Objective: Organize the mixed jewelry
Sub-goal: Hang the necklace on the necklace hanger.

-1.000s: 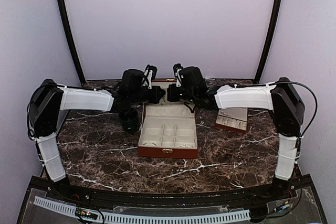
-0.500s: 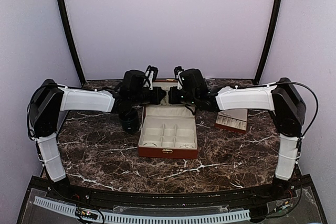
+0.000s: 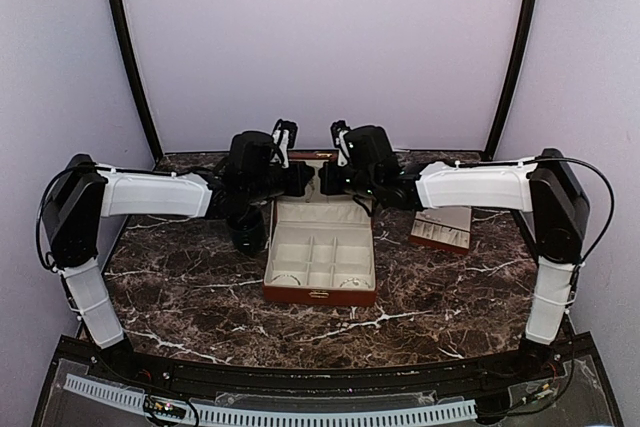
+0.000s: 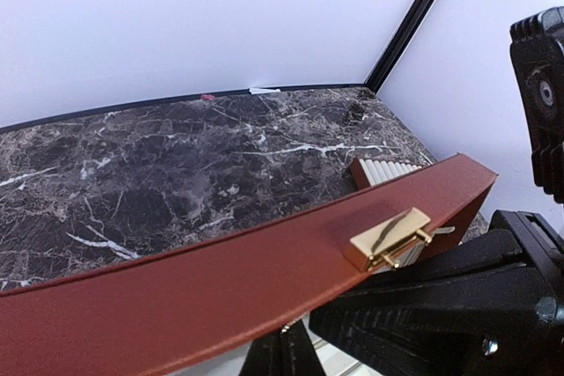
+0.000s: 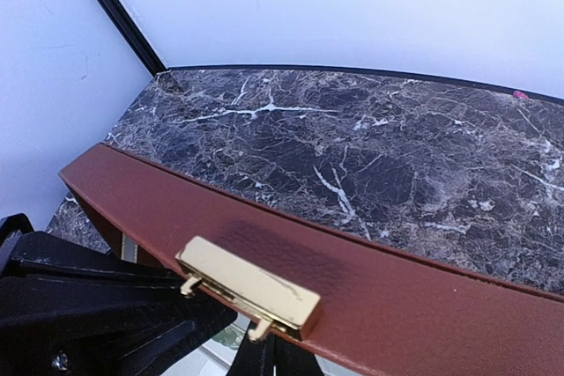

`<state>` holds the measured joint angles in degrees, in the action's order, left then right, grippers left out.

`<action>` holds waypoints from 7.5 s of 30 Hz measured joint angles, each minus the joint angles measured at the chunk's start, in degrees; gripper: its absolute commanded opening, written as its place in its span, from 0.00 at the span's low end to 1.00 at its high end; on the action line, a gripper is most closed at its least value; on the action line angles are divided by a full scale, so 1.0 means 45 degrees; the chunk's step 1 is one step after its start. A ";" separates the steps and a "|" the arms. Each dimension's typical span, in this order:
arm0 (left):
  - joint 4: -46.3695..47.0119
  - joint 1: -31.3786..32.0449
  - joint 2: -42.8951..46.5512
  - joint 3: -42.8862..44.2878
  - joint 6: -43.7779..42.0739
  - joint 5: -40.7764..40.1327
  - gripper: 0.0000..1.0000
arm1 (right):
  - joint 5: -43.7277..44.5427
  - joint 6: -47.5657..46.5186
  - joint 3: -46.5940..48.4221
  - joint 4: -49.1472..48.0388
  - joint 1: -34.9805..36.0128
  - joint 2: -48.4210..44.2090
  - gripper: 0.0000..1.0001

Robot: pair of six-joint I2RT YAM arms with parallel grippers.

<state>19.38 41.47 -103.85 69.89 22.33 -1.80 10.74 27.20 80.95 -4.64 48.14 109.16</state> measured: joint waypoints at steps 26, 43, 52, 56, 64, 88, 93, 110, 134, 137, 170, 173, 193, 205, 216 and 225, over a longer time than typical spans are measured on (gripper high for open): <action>-0.0238 0.0068 -0.0039 0.0316 0.0471 -0.0442 0.00 | 0.0316 0.0806 0.1802 0.2147 0.0083 0.0359 0.00; -0.0534 0.0068 -0.0583 0.0466 0.0767 -0.0175 0.00 | 0.0476 0.1132 0.2370 0.2861 0.0044 0.0816 0.00; -0.0588 0.0058 -0.0685 0.0466 0.0821 -0.0112 0.00 | 0.0374 0.1311 0.2341 0.3332 0.0044 0.0957 0.00; -0.0593 0.0058 -0.0685 0.0466 0.0855 -0.0097 0.00 | 0.0325 0.1365 0.2312 0.3337 0.0044 0.0957 0.00; -0.0073 0.0058 -0.0685 0.0117 0.0840 0.0044 0.00 | 0.0087 0.1336 0.1705 0.2885 0.0044 0.0894 0.00; 0.1433 -0.0491 0.2686 -0.3570 -0.2025 0.4041 0.54 | -0.3997 -0.1617 -0.0578 0.0359 -0.0699 -0.0690 0.00; 0.2336 -0.0816 0.2681 -0.3755 -0.2385 0.5119 0.44 | -0.5319 -0.1909 -0.1098 -0.0219 -0.0947 -0.1122 0.00; 0.2914 -0.0908 0.0918 -0.2735 -0.3147 0.6348 0.20 | -0.6484 -0.1982 -0.1569 -0.0690 -0.1049 -0.1496 0.00; 0.4575 -0.0908 -0.0170 -0.2191 -0.2715 0.6042 0.00 | -0.6659 -0.1617 -0.2404 -0.1321 -0.1049 -0.1826 0.23; 0.4726 -0.0908 -0.0155 -0.2229 -0.2545 0.5785 0.00 | -0.6353 -0.1632 -0.3381 -0.2093 -0.1073 -0.2307 0.41; 0.4328 -0.0908 0.0393 -0.2327 -0.2181 0.4945 0.00 | -0.4367 -0.2919 -0.3711 -0.5887 -0.0685 0.0087 0.23; 0.4323 -0.0908 0.0393 -0.2327 -0.2181 0.4940 0.00 | -0.4333 -0.3041 -0.3580 -0.5882 -0.0651 0.0204 0.20; 0.2268 -0.0908 0.0704 -0.2084 -0.1695 0.3055 0.00 | -0.4386 -0.2404 -0.4342 -0.6703 -0.0792 -0.0126 0.00; 0.1370 -0.0908 0.0704 -0.1617 -0.0937 0.2395 0.00 | -0.4041 -0.1409 -0.4469 -0.6926 -0.0797 -0.0767 0.00; 0.1146 -0.0763 0.0622 -0.1156 -0.0753 0.2356 0.00 | -0.3274 -0.0719 -0.3968 -0.6139 -0.0797 -0.0865 0.00; 0.0899 -0.0738 0.0379 -0.0777 -0.0690 0.2278 0.00 | -0.2934 -0.0403 -0.3245 -0.5377 -0.0826 -0.0860 0.00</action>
<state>23.42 38.15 -102.15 66.39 19.22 8.45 -2.46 25.39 66.35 -28.84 44.42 105.30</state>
